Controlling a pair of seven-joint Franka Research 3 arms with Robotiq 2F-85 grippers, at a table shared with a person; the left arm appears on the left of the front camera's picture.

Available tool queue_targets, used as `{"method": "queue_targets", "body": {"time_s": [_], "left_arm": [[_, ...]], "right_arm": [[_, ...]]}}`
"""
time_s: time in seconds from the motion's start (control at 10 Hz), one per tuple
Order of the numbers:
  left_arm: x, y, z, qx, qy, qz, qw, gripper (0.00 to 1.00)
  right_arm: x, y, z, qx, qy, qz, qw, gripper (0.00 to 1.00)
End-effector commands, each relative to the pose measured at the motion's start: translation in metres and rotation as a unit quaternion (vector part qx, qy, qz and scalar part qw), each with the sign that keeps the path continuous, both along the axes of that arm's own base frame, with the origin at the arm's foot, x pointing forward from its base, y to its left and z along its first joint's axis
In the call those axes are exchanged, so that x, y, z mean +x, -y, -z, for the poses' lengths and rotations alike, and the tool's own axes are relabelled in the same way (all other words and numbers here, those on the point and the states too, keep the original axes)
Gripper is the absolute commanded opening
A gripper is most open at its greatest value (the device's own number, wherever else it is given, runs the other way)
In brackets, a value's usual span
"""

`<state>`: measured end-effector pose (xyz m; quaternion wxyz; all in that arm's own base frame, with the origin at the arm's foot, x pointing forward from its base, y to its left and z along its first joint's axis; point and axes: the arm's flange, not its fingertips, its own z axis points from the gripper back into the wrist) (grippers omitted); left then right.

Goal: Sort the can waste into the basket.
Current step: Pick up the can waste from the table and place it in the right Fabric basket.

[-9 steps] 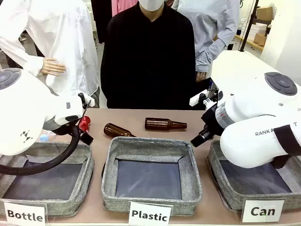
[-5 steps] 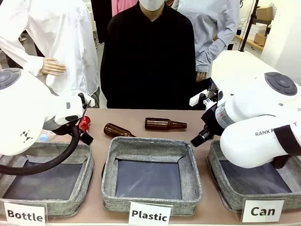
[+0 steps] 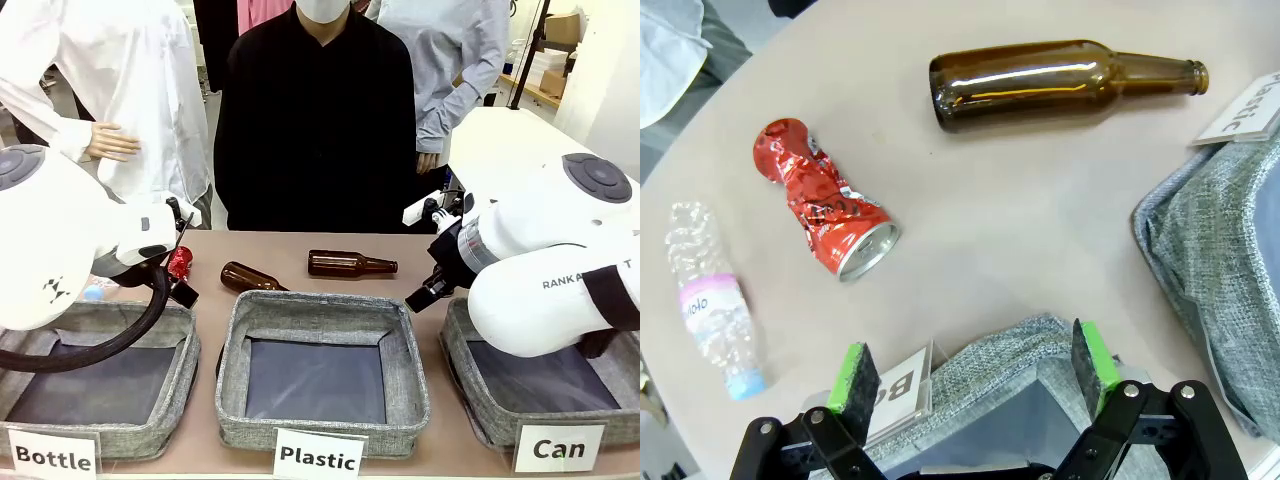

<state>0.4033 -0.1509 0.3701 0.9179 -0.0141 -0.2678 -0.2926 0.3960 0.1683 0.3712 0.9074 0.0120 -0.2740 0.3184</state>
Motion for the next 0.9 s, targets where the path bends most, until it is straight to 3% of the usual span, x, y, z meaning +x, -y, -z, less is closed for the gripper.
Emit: {"method": "queue_targets", "body": {"time_s": [0.0, 0.8], "left_arm": [[0.0000, 0.0000, -0.0001, 0.000, 0.000, 0.000, 1.000, 1.00], [0.0000, 0.0000, 0.0000, 0.000, 0.000, 0.000, 1.000, 1.00]], "right_arm": [[0.0000, 0.0001, 0.0000, 0.000, 0.000, 0.000, 1.000, 1.00], [-0.0014, 0.0009, -0.0030, 0.021, -0.011, -0.019, 1.000, 1.00]]}}
